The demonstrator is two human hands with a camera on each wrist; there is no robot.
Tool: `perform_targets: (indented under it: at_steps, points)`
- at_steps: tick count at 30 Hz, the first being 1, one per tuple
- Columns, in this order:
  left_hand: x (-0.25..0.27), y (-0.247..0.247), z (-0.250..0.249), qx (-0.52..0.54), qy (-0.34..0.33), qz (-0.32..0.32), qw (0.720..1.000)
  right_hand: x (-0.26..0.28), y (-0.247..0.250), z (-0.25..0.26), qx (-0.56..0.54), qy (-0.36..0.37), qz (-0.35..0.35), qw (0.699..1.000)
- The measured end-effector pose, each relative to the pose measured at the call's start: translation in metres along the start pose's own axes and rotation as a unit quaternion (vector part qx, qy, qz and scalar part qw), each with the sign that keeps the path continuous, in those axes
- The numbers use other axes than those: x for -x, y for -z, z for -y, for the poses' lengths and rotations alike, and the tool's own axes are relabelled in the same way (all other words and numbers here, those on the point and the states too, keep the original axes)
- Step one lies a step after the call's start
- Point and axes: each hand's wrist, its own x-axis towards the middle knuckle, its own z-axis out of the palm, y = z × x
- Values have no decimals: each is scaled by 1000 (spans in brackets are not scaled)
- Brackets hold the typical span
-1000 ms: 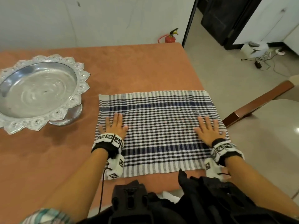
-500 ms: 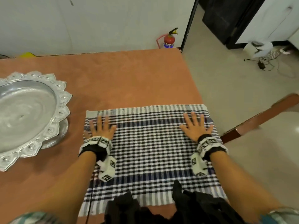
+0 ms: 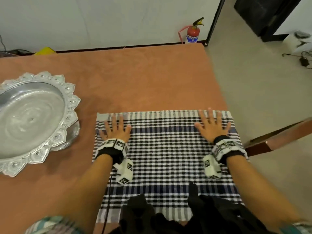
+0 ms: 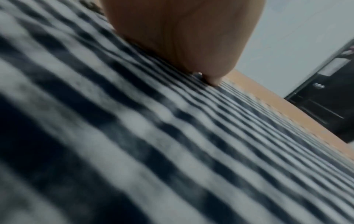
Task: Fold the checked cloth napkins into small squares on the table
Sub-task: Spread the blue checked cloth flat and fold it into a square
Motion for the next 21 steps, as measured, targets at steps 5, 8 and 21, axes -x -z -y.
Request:
perform_targets:
  at_steps: [5,8,21]
  points:
    - [-6,10,23,-6,25,-50,998,4,12,-9,-37,-124,-22,991]
    - [16,-7,-27,-42,-94,-17,995,22,0,72,9,-11,-36,999]
    - [42,-4,76,-103,-44,-66,992,67,-16,9,-61,-171,1,983]
